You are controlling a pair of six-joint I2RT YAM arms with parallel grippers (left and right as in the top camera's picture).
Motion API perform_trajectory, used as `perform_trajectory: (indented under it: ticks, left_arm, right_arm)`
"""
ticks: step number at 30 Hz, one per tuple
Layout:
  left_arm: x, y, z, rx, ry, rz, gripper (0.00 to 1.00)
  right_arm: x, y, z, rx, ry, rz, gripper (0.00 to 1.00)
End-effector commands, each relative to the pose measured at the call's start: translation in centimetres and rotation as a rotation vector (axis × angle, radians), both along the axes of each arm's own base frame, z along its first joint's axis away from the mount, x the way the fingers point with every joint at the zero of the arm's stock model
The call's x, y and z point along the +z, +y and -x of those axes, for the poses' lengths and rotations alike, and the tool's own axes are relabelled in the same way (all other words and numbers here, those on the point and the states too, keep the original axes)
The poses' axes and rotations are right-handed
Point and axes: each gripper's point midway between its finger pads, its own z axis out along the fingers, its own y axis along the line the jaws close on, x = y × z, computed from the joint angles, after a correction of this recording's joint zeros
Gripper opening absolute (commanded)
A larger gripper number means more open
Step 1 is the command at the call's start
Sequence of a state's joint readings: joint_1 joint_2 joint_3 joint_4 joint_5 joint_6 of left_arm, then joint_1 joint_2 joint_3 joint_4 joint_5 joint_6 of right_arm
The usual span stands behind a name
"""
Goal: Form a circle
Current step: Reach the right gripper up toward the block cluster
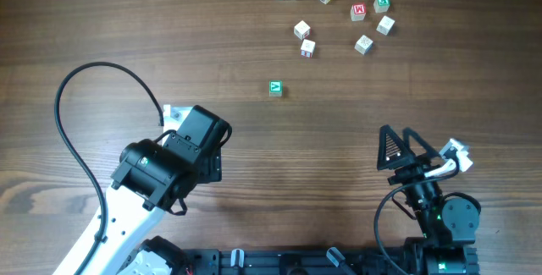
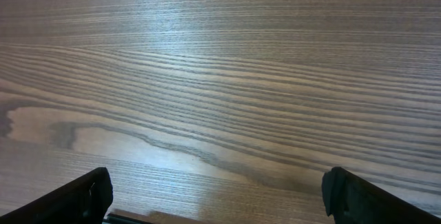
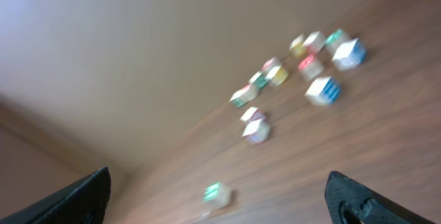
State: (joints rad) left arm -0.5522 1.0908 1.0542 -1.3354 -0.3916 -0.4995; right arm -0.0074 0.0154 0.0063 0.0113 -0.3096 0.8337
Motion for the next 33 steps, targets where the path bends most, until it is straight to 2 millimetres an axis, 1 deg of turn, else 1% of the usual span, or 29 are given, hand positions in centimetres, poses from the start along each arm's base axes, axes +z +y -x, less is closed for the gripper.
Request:
perform_trajectory:
  ticks: [1, 4, 6, 10, 12, 15, 18, 21, 24, 26, 30, 33]
  left_arm:
    - [0.0, 0.0, 0.1, 0.016, -0.003, 0.016, 1.00]
    - [0.0, 0.0, 0.1, 0.016, -0.002, 0.015, 1.00]
    - [0.0, 0.0, 0.1, 0.016, -0.003, 0.016, 1.00]
    - [0.0, 0.0, 0.1, 0.016, -0.003, 0.016, 1.00]
    - [0.0, 0.0, 0.1, 0.016, -0.003, 0.016, 1.00]
    - [0.0, 0.0, 0.1, 0.016, -0.003, 0.016, 1.00]
    - [0.0, 0.0, 0.1, 0.016, -0.002, 0.015, 1.00]
    - [0.0, 0.0, 0.1, 0.016, -0.003, 0.016, 1.00]
    - [0.0, 0.0, 0.1, 0.016, -0.002, 0.015, 1.00]
    - [0.0, 0.0, 0.1, 0.016, -0.002, 0.015, 1.00]
    - [0.0, 0.0, 0.1, 0.016, -0.002, 0.015, 1.00]
    - [0.0, 0.0, 0.1, 0.016, -0.002, 0.015, 1.00]
  right_arm:
    - [0.5, 1.5, 0.6, 0.098, 0.023, -0.107, 1.00]
    - [0.6, 2.2, 0.9, 0.141, -0.023, 0.009, 1.00]
    - [0.8, 2.5, 1.1, 0.157, -0.031, 0.023, 1.00]
    - [1.8, 2.5, 1.1, 0.155, -0.052, 0.050, 0.99]
    - [2.3, 2.3, 0.9, 0.147, -0.049, 0.073, 1.00]
    - [2.5, 2.2, 0.4, 0.142, -0.022, 0.100, 0.99]
    - [2.6, 2.2, -0.5, 0.147, 0.023, 0.156, 0.99]
    - [3.3, 2.2, -2.0, 0.157, 0.075, 0.209, 0.99]
    - [4.0, 2.2, -4.1, 0.177, 0.153, 0.271, 0.99]
    - [4.1, 2.1, -5.5, 0.192, 0.205, 0.319, 0.99]
    - [3.1, 1.3, -9.2, 0.197, 0.363, 0.386, 0.99]
    - [2.2, 1.3, -12.0, 0.224, 0.440, 0.418, 1.00]
